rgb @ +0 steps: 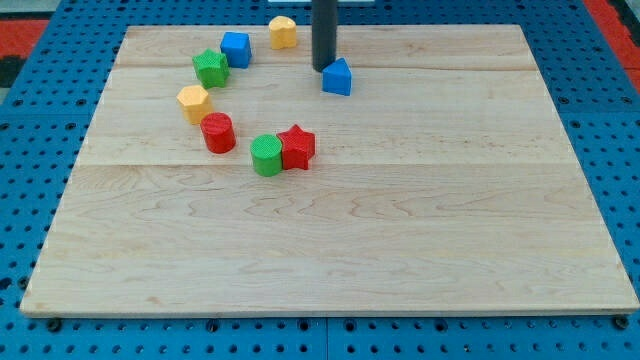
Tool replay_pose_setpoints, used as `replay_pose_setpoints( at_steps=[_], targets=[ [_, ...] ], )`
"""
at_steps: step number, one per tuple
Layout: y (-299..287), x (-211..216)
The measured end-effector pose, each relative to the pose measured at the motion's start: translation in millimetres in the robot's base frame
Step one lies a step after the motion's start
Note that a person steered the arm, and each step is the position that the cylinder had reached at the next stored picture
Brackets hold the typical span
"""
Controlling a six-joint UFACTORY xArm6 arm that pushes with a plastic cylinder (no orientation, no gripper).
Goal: Push the blue cube above the blue triangle
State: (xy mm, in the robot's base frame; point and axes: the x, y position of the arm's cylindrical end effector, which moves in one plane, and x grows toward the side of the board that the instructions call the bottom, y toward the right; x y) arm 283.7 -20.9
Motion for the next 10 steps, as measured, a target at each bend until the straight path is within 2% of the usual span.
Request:
replay_pose_setpoints(
  at_steps=[2, 3, 4, 5, 6, 7, 8, 9, 10],
  targets=[
    [-167.8, 48.8],
    [-225.1, 27.5],
    [-202.3, -21.9],
    [-96.9, -40.8],
    [-0.9, 2.3],
    [-0.2, 11.3],
    [-53.4, 8.0],
    [-71.7, -18.7],
    [-37.1, -49.1]
  ],
)
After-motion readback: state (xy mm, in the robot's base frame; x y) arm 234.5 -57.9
